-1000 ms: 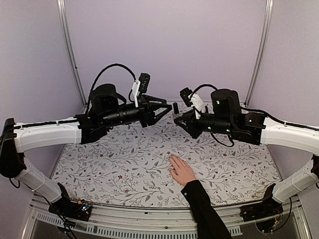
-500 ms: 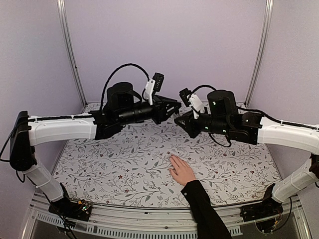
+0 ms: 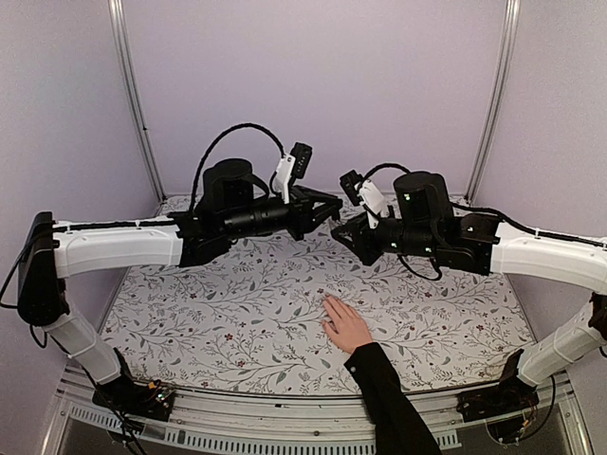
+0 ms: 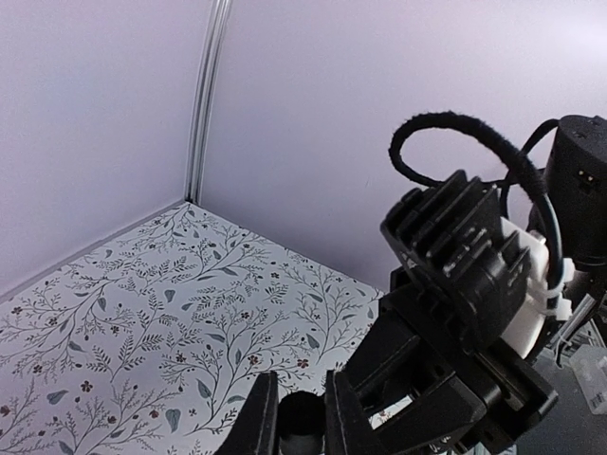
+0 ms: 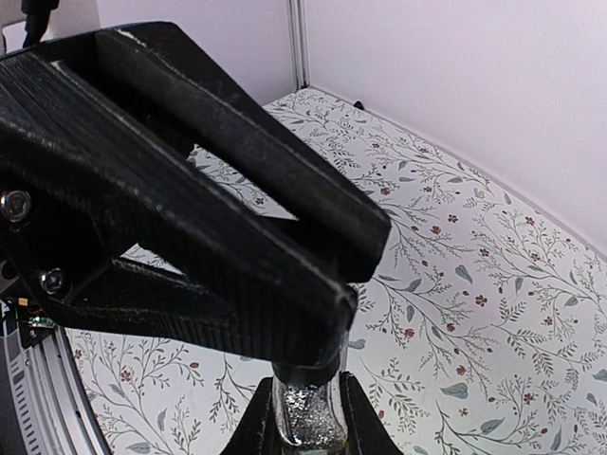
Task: Paint the nails
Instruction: Screw the nail polish bottle.
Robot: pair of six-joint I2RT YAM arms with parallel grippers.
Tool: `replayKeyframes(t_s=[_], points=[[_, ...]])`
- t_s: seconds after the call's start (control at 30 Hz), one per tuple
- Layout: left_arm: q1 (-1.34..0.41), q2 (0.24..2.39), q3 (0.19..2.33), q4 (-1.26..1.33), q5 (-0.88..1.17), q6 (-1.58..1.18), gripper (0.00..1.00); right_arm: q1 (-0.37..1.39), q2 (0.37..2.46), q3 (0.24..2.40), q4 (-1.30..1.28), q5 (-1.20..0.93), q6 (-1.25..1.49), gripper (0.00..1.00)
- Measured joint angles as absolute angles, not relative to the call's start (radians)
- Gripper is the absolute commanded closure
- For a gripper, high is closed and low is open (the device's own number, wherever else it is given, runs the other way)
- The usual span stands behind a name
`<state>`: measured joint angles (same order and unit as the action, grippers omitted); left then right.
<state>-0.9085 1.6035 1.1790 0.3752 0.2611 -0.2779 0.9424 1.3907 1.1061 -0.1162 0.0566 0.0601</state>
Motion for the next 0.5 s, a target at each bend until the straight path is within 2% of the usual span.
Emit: replayKeyframes(t_s=[0.5], points=[[-0.902, 1.502, 1.122, 0.43, 0.547, -0.202, 1.0, 0.939, 1.293, 1.105, -0.147, -0.274, -0.039, 1.0]])
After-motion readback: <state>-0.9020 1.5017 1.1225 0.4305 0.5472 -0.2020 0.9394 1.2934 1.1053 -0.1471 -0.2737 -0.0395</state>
